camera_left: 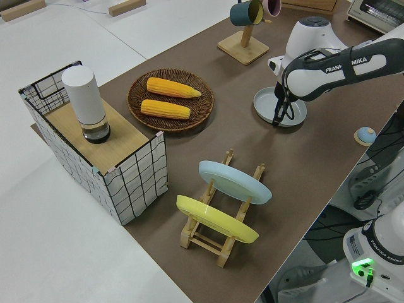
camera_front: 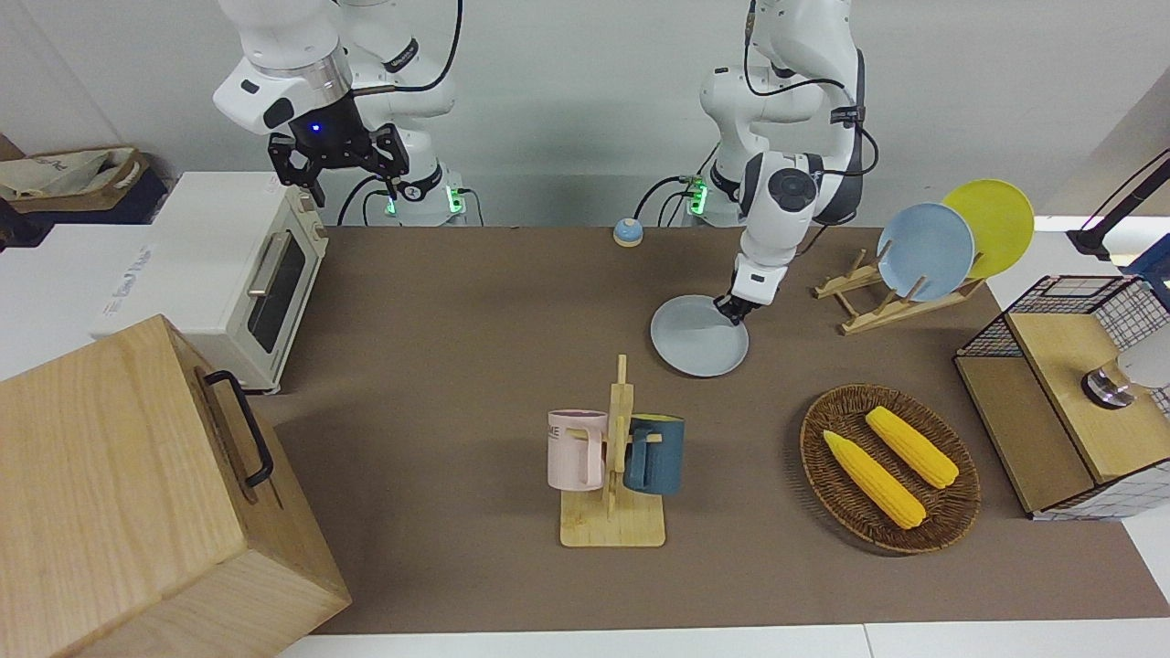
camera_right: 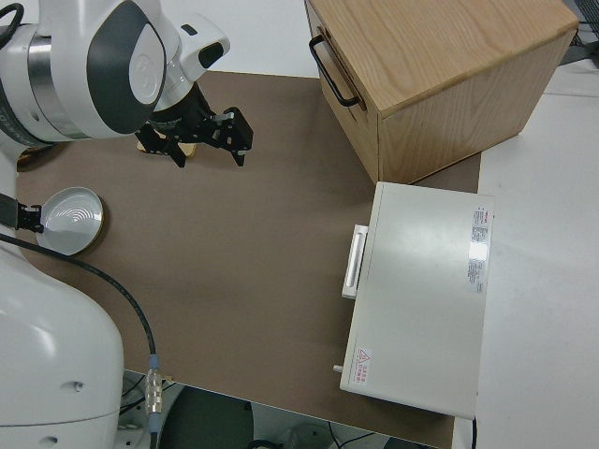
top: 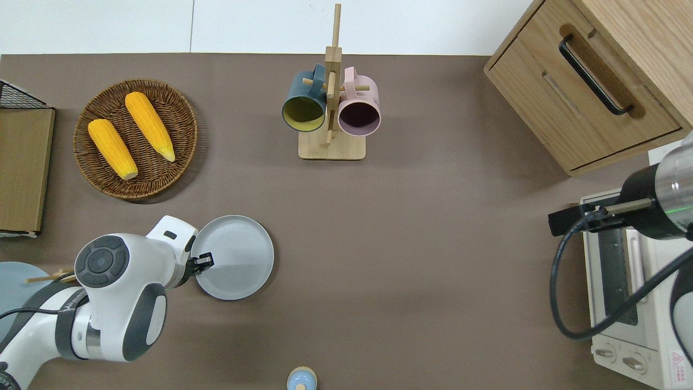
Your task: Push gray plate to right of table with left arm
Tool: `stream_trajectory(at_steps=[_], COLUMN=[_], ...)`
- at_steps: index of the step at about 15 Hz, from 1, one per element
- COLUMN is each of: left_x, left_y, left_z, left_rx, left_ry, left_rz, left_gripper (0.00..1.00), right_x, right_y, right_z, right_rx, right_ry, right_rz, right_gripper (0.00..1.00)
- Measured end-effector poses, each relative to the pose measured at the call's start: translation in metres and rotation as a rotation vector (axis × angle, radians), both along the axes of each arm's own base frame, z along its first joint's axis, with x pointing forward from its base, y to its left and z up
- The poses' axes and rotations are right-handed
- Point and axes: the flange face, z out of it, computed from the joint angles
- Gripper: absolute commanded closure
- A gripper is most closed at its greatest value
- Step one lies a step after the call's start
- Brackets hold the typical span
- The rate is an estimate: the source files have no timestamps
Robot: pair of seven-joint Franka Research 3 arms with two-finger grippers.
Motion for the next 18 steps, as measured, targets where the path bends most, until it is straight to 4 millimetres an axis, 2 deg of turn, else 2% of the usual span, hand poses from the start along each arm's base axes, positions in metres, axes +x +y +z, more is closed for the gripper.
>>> stream_trajectory(at_steps=[7, 10, 18], left_x=[-0.015, -0.028, -0.036], left_y=[-0.107, -0.155, -0.234], left_z=[0.002, -0.002, -0.003], left_rx=[-0.008, -0.014, -0.023], left_ry=[-0.015, -0.01, -0.03], left_rz=[0.062, 0.082, 0.125], left_gripper=[1.0, 1.0, 1.0], right_x=[0.0, 0.0, 0.0], right_y=[0.0, 0.0, 0.0], right_z=[0.0, 0.0, 0.0], right_rx=[0.0, 0.0, 0.0], right_ry=[0.0, 0.0, 0.0], right_rz=[0.0, 0.0, 0.0], right_gripper=[0.017, 0.017, 0.017])
